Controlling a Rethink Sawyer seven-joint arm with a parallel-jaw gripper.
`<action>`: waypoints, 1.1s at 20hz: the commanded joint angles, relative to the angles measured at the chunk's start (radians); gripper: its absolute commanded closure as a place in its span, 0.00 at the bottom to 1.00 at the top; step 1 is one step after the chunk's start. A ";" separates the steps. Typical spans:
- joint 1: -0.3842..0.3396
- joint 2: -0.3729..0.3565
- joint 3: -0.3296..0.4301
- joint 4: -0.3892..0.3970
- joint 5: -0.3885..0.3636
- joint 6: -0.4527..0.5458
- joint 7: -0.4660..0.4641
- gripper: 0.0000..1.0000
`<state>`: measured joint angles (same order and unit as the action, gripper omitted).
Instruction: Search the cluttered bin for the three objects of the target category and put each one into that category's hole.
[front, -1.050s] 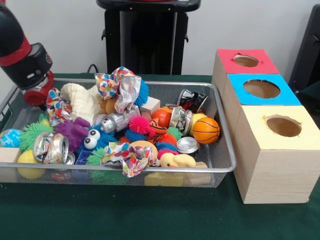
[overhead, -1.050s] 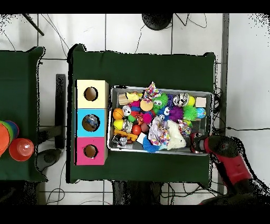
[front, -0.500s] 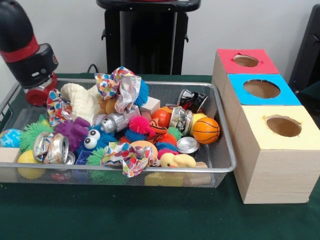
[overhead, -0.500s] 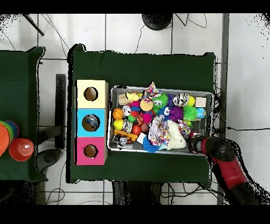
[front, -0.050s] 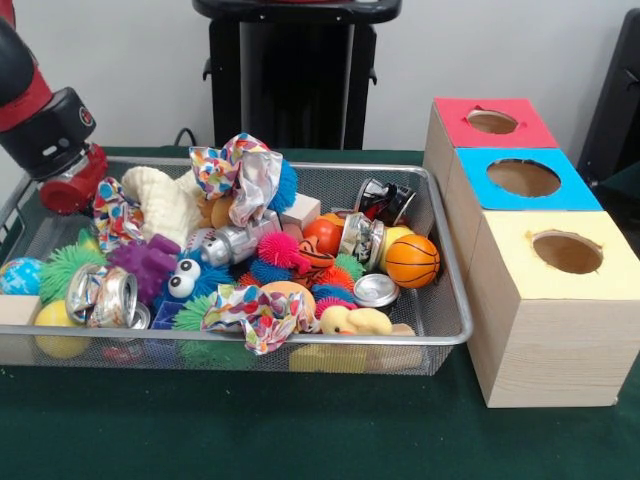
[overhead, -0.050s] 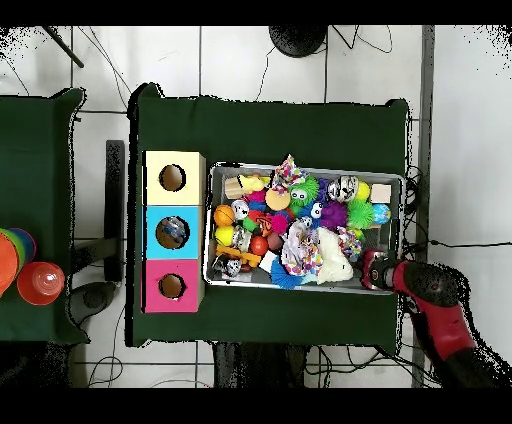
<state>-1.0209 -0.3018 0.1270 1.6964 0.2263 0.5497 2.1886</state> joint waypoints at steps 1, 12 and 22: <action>0.321 0.008 -0.057 0.016 -0.108 0.026 0.120 1.00; 0.573 -0.107 -0.271 0.021 -0.061 0.155 0.173 1.00; 0.653 -0.292 -0.433 0.102 -0.092 0.172 0.121 1.00</action>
<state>-0.3769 -0.5021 -0.2540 1.7158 0.1663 0.6063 2.1886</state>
